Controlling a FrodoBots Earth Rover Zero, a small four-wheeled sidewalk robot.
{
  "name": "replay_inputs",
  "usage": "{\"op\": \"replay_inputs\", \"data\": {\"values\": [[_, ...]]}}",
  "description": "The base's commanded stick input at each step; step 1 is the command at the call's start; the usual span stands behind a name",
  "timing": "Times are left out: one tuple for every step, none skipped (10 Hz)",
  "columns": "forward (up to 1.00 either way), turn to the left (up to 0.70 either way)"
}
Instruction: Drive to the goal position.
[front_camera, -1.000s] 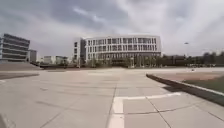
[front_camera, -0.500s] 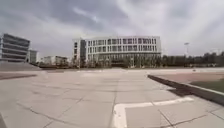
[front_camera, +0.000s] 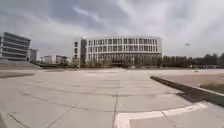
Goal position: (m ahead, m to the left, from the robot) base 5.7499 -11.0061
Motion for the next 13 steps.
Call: {"op": "replay_inputs", "data": {"values": [[0.7,0.0],[0.7,0.0],[0.7,0.0],[0.7,0.0],[0.7,0.0],[0.7,0.0],[0.7,-0.11],[0.7,-0.35],[0.7,-0.35],[0.7,-0.25],[0.7,-0.06],[0.7,-0.01],[0.7,0.0]]}}
